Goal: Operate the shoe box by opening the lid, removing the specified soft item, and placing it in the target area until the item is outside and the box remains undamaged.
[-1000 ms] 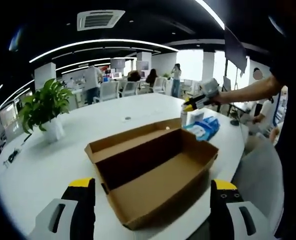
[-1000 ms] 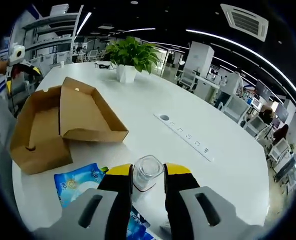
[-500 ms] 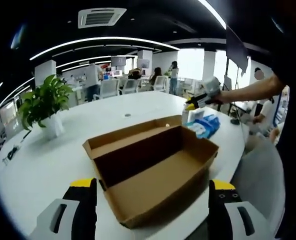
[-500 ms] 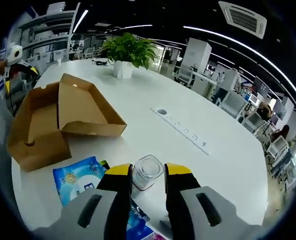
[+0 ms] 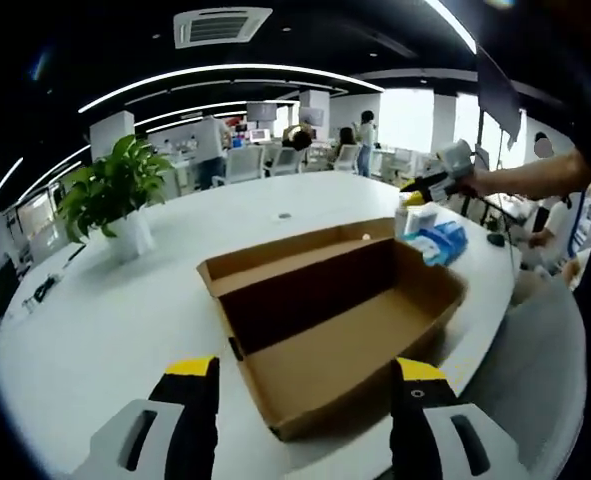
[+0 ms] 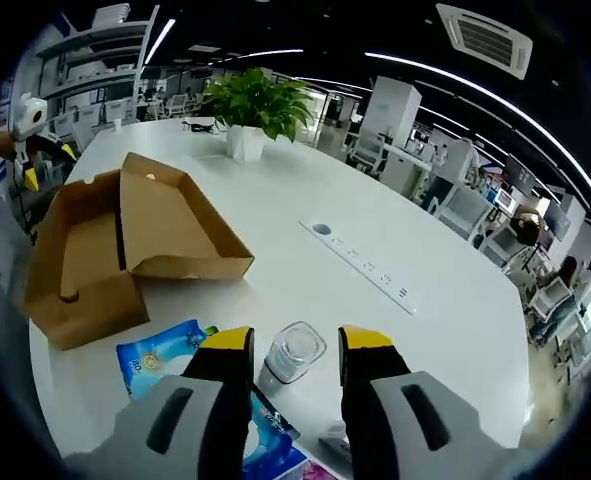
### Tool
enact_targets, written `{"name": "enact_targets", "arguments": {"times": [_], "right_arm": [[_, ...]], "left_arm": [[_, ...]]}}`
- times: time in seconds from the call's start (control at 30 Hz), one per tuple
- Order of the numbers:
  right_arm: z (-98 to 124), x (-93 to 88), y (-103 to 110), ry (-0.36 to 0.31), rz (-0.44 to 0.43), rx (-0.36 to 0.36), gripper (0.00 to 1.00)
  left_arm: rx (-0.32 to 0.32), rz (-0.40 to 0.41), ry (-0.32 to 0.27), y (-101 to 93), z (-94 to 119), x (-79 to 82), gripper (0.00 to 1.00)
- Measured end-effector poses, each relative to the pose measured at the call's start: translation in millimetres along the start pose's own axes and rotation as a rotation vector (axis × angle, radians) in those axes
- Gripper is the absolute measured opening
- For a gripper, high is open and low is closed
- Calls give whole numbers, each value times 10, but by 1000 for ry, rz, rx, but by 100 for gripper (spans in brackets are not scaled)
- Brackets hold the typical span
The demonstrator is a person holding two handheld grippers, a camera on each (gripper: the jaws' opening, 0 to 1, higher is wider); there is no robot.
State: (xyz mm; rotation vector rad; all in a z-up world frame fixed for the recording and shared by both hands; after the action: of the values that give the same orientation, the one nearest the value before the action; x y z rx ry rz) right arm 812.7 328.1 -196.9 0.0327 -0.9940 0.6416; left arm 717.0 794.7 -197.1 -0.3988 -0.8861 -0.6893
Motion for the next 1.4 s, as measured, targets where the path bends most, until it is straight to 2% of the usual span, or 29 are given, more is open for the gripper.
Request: {"name": "enact_targets", "arguments": {"times": [0.2, 0.33, 0.43, 0.7, 0.77, 0.8, 0.9, 1.07, 1.17, 1.27, 1.4], "right_arm": [[25, 158, -16, 16, 4, -4, 37], [-9, 262, -23, 21, -2, 5, 37], [-54, 315, 14, 38, -15, 20, 36], [-192, 475, 194, 56, -96, 62, 35], [-247, 496, 233, 65, -114, 71, 35], [-270, 502, 248, 68, -122, 76, 35], [-363, 520, 337, 80, -128, 91, 35], [-542, 536, 406, 114, -176, 116, 34], [-607, 542, 439, 127, -212, 125, 34], [-642, 525, 527, 145, -210, 127, 33], [-762, 442, 513, 174, -218, 137, 33]], "left_arm": [[35, 50, 11, 132, -19, -75, 55], [60, 72, 38, 195, -52, -153, 41], [86, 124, 61, 238, -46, -202, 31], [135, 259, 115, 333, -94, -363, 21], [140, 277, 108, 330, -110, -375, 17], [136, 315, 103, 324, -130, -393, 16], [153, 359, 89, 336, -140, -399, 15], [150, 392, 89, 307, -152, -390, 7], [158, 405, 95, 314, -148, -397, 7], [156, 409, 104, 312, -149, -400, 6], [160, 406, 115, 296, -152, -393, 6]]}}
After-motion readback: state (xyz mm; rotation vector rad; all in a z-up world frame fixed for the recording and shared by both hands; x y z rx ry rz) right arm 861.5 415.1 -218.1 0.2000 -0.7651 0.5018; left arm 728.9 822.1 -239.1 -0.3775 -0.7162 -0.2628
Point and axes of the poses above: the point that each gripper's makers call its tool centre point, and the gripper's own axes: z roughly backward along the fingers, y roughly to its left, x roughly out of its top, the point moved 5 cm from there along z, roughly backward along the fingers, and after that the axes turned 2 degrees about z, right-handed, at the moved point
